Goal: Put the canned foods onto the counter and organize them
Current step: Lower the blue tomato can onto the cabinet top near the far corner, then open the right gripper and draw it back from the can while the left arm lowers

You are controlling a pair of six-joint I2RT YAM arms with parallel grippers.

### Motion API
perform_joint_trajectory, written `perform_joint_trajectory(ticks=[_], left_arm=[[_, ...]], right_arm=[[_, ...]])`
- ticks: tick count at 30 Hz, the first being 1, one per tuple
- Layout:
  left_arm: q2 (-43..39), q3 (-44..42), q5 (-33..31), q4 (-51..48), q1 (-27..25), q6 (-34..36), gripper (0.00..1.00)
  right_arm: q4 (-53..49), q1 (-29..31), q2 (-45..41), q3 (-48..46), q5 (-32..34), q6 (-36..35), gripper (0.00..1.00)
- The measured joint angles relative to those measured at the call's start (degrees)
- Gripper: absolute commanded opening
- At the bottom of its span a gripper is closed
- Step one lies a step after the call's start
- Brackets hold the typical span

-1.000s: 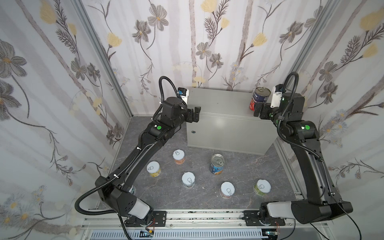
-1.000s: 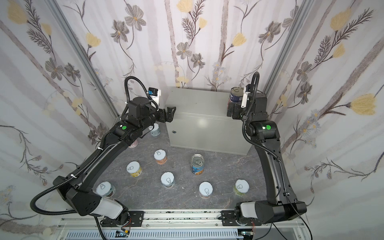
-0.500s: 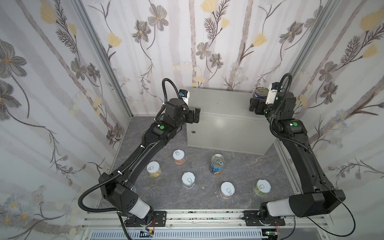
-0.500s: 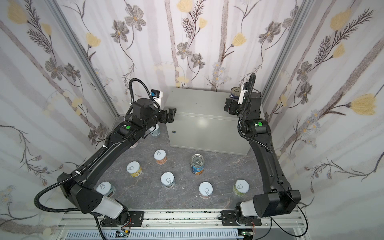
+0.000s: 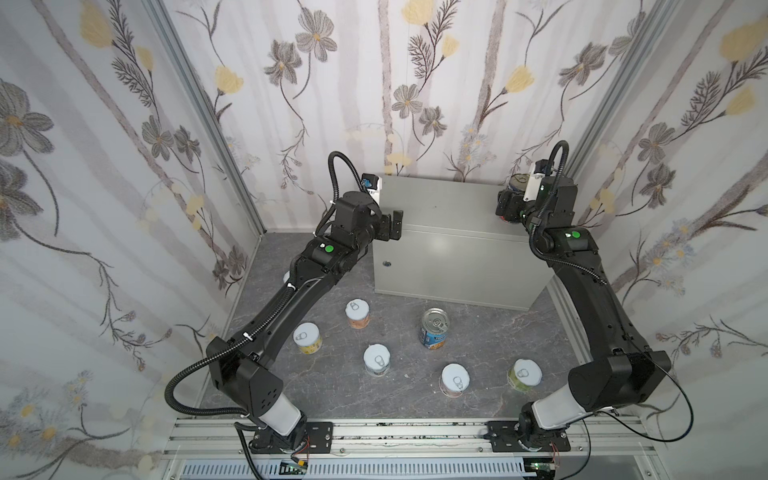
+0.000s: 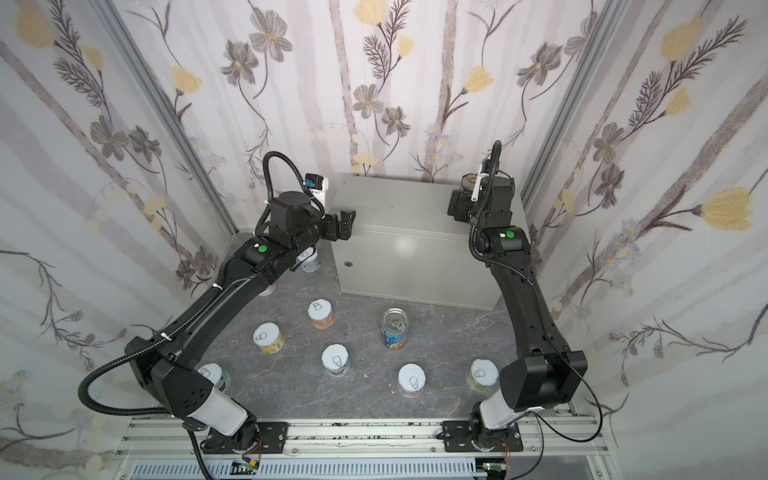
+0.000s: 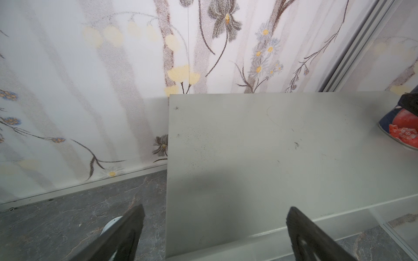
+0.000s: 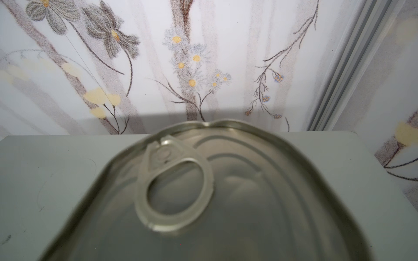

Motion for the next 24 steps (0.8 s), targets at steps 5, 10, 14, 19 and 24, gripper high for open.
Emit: perform_joint_trajectory(ticks=[5,10,14,19,24], left_arm=[[0.83,0.92,0.00,0.00,0.00,0.00,1.00],[1.68,1.64,0.00,0.02,0.00,0.02,1.00],[2.36,2.27,0.04,0.07,0.00,0.02,1.00],[2.64,2.45,0.07,0.02,0.00,0.02,1.00],[3.17,2.71,0.09,0.07,0.00,0.00,1.00]], right_arm=[[0.15,-0.20,1.29,1.11,1.01,-0.07,0.75],[0.09,-0.72,2.93,3.06,2.25,0.07,0.70],[-0.31,-1.33,4.83,5.33,3.56,0.22,0.67],[-0.28,-2.21,7.04,7.50,5.11,0.57,0.66],[0.42,-3.21,8.83,8.96,6.03,0.55,0.64]])
